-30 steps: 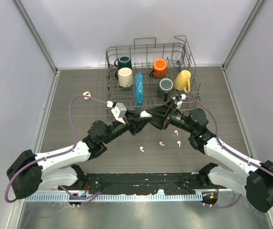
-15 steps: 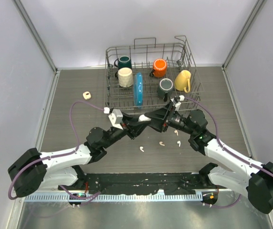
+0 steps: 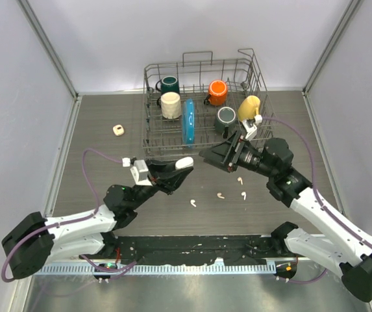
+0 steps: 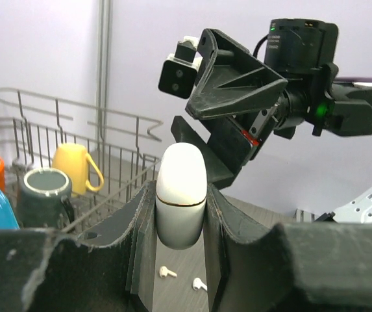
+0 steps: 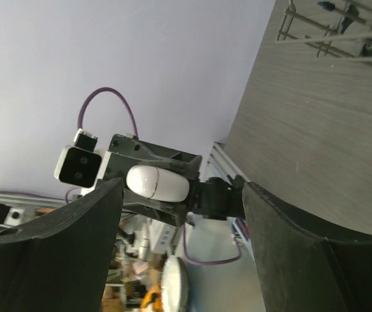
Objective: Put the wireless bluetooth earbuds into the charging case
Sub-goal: Open the charging case.
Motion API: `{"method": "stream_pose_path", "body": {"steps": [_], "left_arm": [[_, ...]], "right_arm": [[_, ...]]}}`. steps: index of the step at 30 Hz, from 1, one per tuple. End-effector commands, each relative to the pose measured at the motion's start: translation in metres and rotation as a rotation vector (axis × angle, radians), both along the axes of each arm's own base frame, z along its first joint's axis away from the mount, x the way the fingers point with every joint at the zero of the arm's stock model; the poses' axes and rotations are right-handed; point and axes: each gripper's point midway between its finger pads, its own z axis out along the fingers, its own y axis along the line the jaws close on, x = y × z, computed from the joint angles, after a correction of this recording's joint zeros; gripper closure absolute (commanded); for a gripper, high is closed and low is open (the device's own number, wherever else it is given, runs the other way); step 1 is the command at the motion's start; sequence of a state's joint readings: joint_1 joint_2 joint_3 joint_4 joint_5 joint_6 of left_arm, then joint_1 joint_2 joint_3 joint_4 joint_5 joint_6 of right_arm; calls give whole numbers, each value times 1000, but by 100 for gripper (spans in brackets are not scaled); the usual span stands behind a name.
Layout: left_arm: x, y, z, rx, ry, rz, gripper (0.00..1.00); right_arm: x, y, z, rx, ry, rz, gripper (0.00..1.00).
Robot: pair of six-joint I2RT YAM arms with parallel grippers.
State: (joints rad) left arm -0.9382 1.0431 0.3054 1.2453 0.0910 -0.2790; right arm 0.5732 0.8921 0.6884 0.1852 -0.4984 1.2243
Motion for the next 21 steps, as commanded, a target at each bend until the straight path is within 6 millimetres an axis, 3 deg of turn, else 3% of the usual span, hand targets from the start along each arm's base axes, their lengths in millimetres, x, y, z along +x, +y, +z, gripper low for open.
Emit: {"method": "stream_pose_path", "body": {"steps": [1, 2, 13, 21], "left_arm": [[-16, 17, 31, -28, -155, 15, 100], [-18, 18, 30, -4, -164, 20, 100], [-24, 14, 20, 64, -187, -11, 100], [-29, -2, 17, 80, -191, -88, 100]], "right_arm": [[-8, -16, -4, -285, -220, 13, 21], [-13, -16, 5, -290, -259, 40, 21], [-38, 6, 19, -311, -390, 199, 21], [-35, 17, 12, -328, -376, 192, 22]]}}
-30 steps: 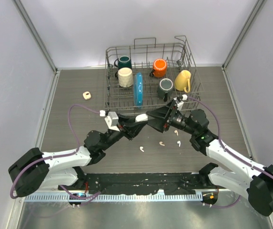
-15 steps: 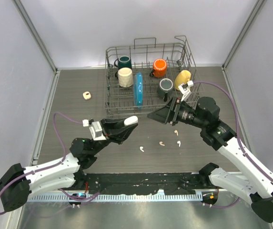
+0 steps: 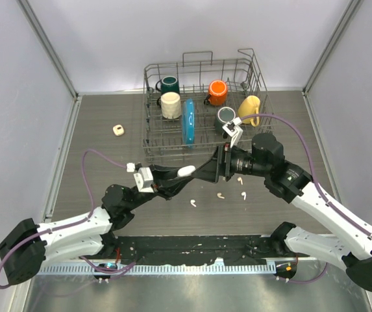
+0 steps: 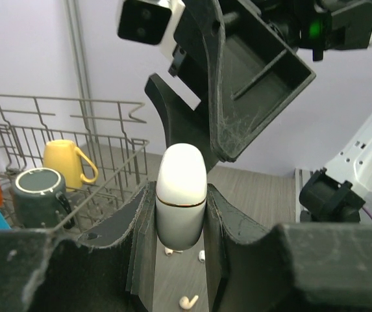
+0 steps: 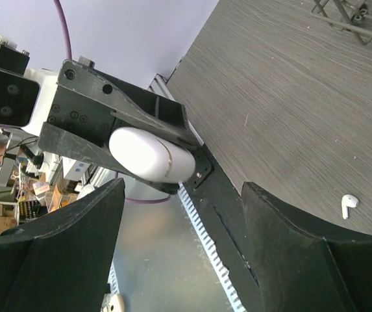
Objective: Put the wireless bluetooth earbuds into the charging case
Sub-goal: Open the charging case.
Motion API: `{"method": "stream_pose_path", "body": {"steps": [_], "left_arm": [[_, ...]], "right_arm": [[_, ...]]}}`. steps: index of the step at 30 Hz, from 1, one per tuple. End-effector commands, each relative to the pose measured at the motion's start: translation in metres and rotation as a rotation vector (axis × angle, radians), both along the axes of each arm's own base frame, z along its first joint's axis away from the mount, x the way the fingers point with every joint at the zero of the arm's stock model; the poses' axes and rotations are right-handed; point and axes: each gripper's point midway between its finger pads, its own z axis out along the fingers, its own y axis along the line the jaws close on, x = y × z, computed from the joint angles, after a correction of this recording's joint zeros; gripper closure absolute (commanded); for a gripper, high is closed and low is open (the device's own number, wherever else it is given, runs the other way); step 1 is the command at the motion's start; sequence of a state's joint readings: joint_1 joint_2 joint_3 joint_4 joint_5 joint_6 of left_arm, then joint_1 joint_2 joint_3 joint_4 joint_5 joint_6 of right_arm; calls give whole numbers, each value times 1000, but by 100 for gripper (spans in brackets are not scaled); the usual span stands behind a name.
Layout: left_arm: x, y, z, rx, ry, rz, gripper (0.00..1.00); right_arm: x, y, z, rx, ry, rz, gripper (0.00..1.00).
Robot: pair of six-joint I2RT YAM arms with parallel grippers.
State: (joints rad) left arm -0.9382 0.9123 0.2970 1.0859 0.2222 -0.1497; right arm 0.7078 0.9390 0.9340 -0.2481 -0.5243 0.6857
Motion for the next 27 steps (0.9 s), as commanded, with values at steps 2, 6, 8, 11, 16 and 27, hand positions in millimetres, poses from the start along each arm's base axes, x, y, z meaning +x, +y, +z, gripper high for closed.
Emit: {"method": "stream_pose_path", "body": {"steps": [2, 6, 8, 11, 16, 27], "left_arm": [[-6, -7, 20, -40, -58, -50, 100], [-7, -10, 24, -51, -61, -64, 100], [-6, -10, 25, -54, -58, -64, 100], [-4, -9, 25, -65, -56, -49, 100], [-1, -8, 27, -79, -52, -36, 100], [-3, -13, 34, -119, -36, -74, 100]], "right_arm": [[8, 3, 19, 29, -68, -33, 23], [12, 1, 12, 9, -55, -65, 23], [10, 2, 10, 7, -52, -46, 24], [5, 3, 11, 10, -58, -19, 24], [-1, 1, 10, 5, -68, 7, 24], [8, -1, 2, -26, -61, -41, 27]]}}
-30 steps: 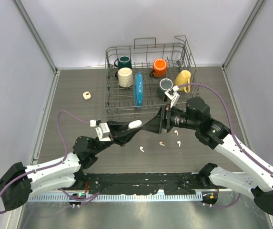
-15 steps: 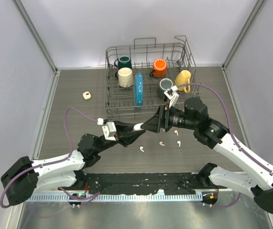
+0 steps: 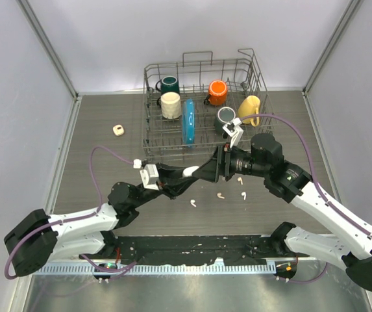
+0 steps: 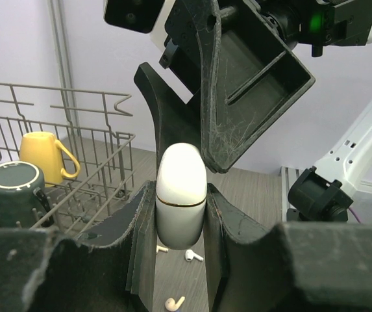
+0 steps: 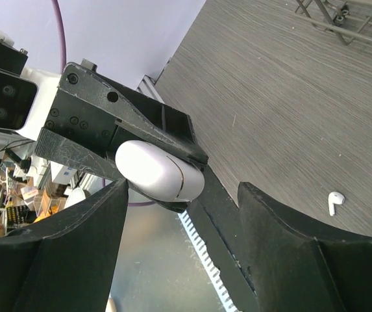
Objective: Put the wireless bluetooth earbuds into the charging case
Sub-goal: Open the charging case.
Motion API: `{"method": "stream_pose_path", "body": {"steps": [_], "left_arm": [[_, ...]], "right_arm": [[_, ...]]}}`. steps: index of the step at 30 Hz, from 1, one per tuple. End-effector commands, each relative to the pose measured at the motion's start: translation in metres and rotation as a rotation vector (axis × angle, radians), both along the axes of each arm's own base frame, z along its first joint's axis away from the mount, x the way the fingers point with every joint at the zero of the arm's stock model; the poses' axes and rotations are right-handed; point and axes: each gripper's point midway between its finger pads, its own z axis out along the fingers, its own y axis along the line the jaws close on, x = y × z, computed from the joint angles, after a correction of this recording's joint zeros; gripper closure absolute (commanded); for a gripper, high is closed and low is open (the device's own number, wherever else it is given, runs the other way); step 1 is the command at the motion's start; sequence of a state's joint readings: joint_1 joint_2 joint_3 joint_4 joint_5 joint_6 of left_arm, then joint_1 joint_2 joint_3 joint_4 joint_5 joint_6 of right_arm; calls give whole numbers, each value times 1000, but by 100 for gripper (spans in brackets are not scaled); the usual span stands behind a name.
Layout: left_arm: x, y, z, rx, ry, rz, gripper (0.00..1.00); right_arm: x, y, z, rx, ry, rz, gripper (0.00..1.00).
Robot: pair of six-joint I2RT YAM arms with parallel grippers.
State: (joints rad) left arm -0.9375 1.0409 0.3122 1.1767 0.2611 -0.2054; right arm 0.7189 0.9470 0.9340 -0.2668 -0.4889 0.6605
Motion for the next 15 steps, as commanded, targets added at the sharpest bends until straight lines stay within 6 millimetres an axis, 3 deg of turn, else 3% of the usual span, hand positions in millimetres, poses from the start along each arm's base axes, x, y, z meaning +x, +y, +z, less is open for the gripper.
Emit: {"method": "stream_pose_path", "body": {"steps": [1, 15], "left_arm": [[-6, 5, 48, -134, -79, -18, 100], [-11, 9, 58, -167, -84, -32, 100]], "right_arm": [[7, -1, 11, 5, -56, -35, 27], [19, -1, 7, -14, -53, -82, 30]]}}
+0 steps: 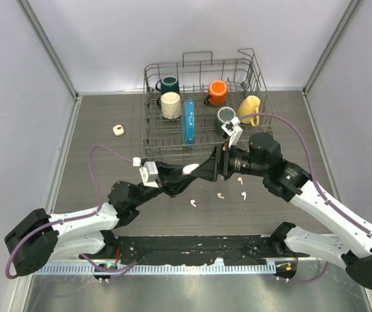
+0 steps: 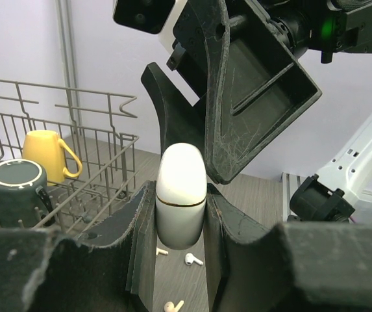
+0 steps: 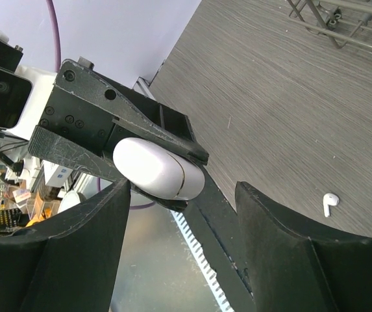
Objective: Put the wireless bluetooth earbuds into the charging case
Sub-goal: Open the charging case.
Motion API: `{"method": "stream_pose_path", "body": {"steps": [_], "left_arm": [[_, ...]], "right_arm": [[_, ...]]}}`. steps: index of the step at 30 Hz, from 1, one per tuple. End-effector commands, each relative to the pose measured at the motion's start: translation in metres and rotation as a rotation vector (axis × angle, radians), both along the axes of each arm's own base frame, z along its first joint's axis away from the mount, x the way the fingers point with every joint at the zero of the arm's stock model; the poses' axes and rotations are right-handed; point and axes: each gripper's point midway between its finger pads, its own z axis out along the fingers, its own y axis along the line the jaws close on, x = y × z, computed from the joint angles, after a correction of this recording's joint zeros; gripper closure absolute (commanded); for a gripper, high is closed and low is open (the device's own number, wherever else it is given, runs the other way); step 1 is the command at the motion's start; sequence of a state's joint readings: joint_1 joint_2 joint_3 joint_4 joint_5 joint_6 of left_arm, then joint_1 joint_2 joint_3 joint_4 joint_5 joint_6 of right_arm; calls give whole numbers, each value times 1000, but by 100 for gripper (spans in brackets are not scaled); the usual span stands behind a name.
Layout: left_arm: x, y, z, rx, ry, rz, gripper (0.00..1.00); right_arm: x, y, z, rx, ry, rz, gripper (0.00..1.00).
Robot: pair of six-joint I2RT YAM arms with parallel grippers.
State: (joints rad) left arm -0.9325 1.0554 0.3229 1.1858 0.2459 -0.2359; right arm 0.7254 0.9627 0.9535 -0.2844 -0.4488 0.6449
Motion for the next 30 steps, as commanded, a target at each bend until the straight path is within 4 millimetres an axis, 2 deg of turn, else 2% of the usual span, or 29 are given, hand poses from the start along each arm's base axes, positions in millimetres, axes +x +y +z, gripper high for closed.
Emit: {"method": "stream_pose_path", "body": {"steps": [1, 8, 12, 21, 24, 27, 30], "left_arm": [[-16, 10, 56, -150, -114, -38, 100], [-24, 7, 53, -123, -117, -85, 100], [-26, 7, 52, -118, -117, -92, 100], [-25, 6, 49, -103, -111, -89, 100], [-20, 11, 48, -109, -112, -47, 100], [-15, 15, 46, -107, -110, -8, 100], [-12, 18, 44, -98, -113, 21, 100]], "right_arm": [[15, -2, 8, 10, -37, -75, 31], [25, 2, 3, 54, 78, -156, 34], [29, 6, 8, 102, 100, -168, 34], [25, 15, 16, 175, 152, -130, 33], [21, 16, 20, 189, 156, -111, 27], [17, 12, 33, 223, 135, -108, 19], [15, 6, 46, 258, 111, -122, 15]]}}
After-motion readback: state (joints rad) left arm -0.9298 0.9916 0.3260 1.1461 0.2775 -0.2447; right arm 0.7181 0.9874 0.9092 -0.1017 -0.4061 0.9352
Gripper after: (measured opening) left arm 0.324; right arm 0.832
